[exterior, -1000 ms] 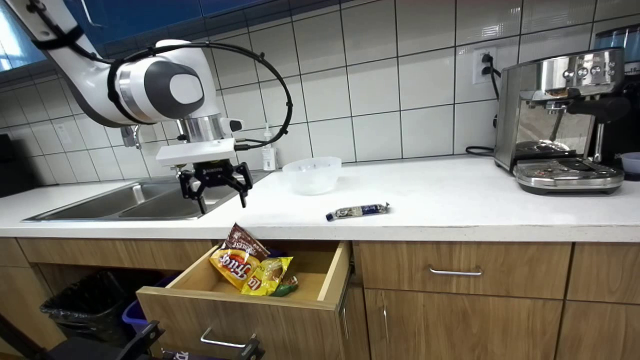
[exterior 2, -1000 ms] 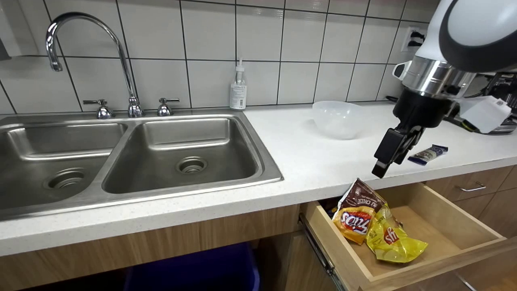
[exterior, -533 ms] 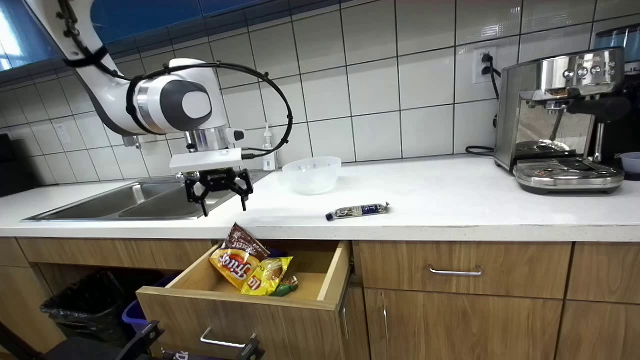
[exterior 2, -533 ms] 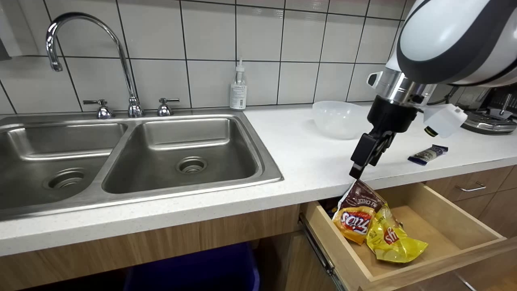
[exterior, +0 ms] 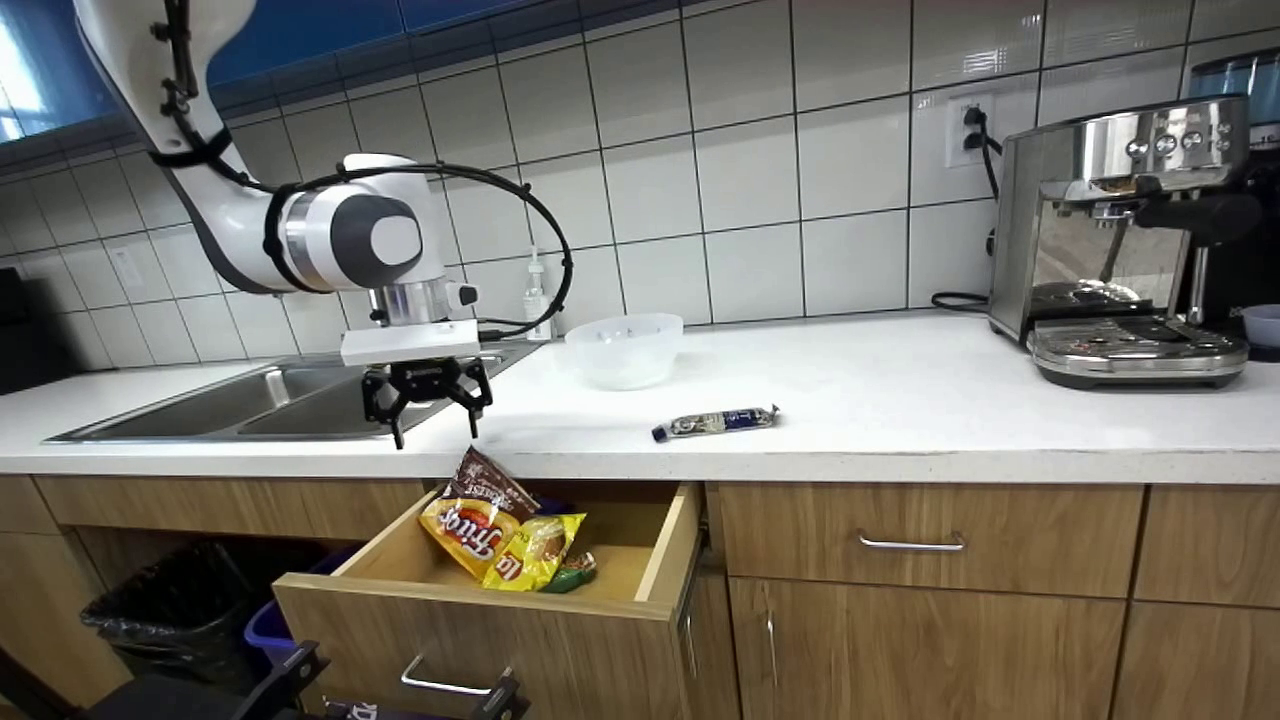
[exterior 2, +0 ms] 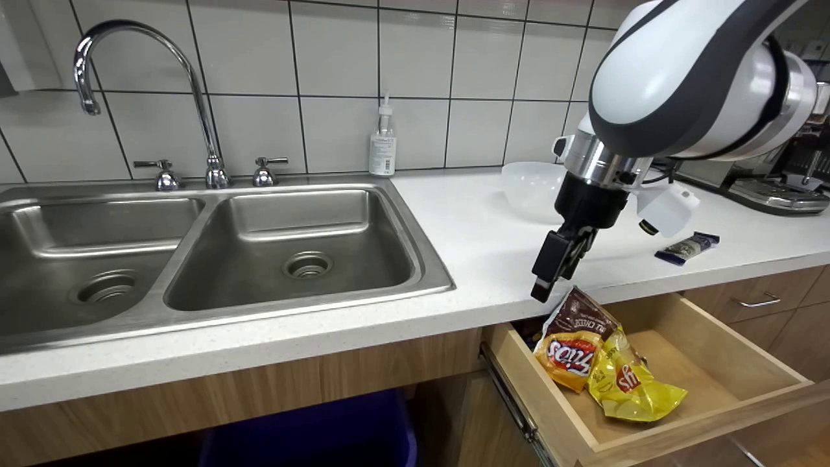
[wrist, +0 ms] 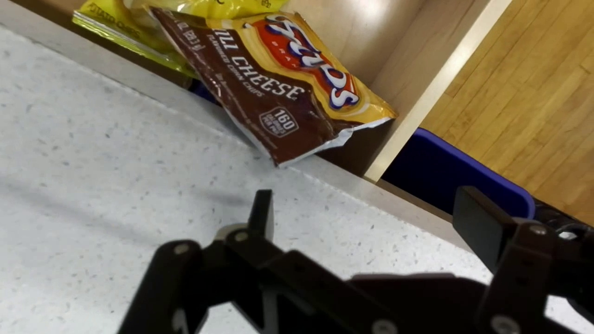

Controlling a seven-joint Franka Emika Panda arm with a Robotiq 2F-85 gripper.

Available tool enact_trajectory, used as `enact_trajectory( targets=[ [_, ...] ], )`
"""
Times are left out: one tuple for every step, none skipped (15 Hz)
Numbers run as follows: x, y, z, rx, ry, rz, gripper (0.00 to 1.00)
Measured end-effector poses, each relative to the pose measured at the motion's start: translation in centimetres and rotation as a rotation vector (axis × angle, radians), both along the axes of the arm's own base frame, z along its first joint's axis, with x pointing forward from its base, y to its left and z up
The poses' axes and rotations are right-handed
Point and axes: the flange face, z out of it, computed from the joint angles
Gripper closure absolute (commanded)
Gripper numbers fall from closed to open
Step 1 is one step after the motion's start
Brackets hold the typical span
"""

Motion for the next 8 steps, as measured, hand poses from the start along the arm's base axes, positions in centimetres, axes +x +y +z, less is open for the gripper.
enact_trajectory(
  targets=[
    [0.1,0.2,-0.3,0.002,0.004,0.006,0.00],
    [0.1,0.4,-0.5,0.005,0.009,0.011,0.00],
    [0.1,0.5,-0.8,0.006,0.012,0.015,0.00],
    [0.2,0.6,-1.0,0.007,0.015,0.017,0.00],
    [0.2,0.6,-1.1,0.008,0.018,0.018,0.00],
    [0.2,0.5,-1.2,0.009,0.020,0.018,0.00],
    [0.2,0.5,-1.3,0.009,0.021,0.018,0.00],
    [0.2,0.4,-1.3,0.008,0.022,0.017,0.00]
  ],
)
